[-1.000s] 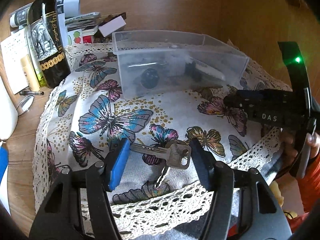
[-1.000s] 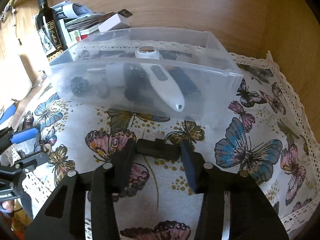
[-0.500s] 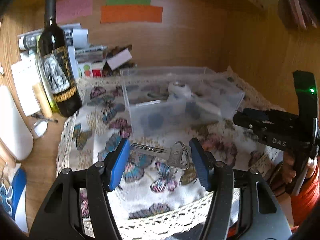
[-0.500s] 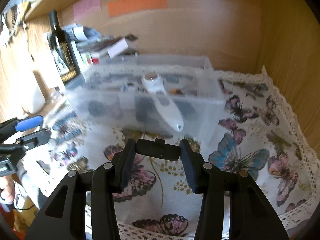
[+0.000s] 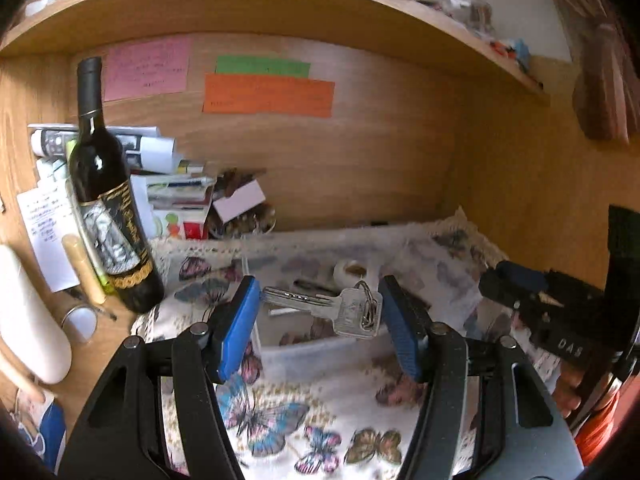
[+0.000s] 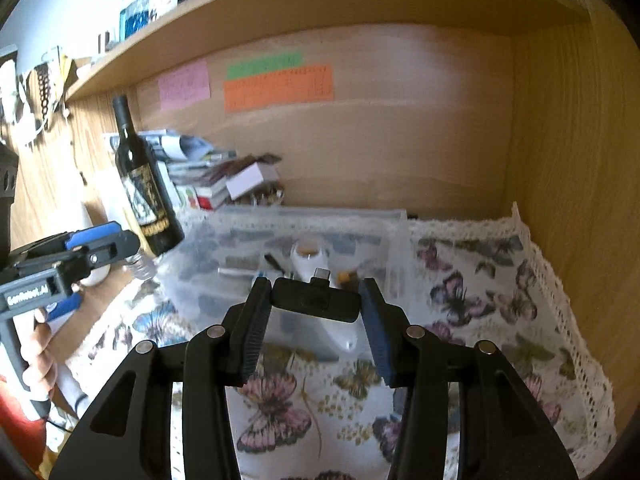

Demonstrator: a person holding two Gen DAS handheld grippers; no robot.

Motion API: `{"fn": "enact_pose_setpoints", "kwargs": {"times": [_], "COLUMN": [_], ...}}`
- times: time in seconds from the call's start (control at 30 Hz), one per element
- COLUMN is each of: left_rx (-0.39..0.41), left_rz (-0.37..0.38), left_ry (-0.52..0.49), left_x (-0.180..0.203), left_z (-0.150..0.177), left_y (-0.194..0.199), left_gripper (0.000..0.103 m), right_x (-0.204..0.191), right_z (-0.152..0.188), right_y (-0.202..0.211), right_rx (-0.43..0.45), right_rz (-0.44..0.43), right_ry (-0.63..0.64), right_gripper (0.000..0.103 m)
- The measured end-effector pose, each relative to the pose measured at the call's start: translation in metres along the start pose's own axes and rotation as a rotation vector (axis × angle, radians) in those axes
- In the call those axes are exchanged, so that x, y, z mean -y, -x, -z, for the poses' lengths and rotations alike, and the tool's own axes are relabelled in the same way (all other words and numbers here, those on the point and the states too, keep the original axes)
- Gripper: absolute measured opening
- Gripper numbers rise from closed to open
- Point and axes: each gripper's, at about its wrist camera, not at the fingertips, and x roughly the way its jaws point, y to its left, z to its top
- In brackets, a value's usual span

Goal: Organize rigid objects
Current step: 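Carry the keys over the box with the left gripper while the right lifts the black block, then release the keys with the left gripper while the right releases the black block into the box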

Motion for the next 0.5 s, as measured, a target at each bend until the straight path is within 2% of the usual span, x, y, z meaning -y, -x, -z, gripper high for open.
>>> {"fn": "enact_pose_setpoints", "kwargs": {"times": [0.13,0.27,0.5], "left_rx": [0.004,-0.025,-0.112], "left_rz": [-0.013,-0.018,-0.013], "left_ry": [0.004,0.005,0.006], "left_x": [0.0,-0.001,-0.003], "left_z": [-0.013,-0.016,-0.008], "left_y": [-0.012,-0.033,-0.074], "left_gripper": [0.061,0.061,0.061], "right_x": [0.002,0.0,0.0], "right_z": [-0.014,-0.022,-0.02], "right_y": [-0.006,-0.019,-0.063], "right_rx": [0.019,0.015,-0.071], "right_rz": [-0.014,-0.022,-0.044], "right_ry": [0.001,0.021,0.022], "right_gripper": [0.042,0.042,0.042]}}
